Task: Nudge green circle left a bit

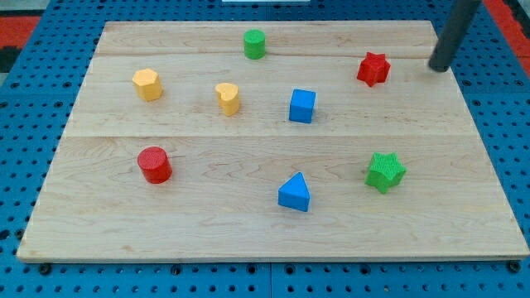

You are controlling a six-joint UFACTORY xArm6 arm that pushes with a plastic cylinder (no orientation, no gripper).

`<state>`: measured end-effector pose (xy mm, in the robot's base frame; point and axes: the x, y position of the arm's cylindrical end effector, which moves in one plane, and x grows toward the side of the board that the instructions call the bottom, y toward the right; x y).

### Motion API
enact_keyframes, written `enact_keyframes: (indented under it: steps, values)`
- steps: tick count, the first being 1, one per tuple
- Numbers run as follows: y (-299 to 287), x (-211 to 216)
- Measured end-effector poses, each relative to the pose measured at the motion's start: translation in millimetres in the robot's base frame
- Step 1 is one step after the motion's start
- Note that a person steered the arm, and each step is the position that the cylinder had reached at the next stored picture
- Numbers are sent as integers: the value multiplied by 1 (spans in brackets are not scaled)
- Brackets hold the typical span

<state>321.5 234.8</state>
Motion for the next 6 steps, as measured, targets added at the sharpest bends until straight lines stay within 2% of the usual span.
enact_keyframes:
  steps: [1,2,3,4,6]
  values:
    - [-96,-17]
    - [-163,-16]
    - [-159,-34]
    - [-128,-67]
    - [-140,-111]
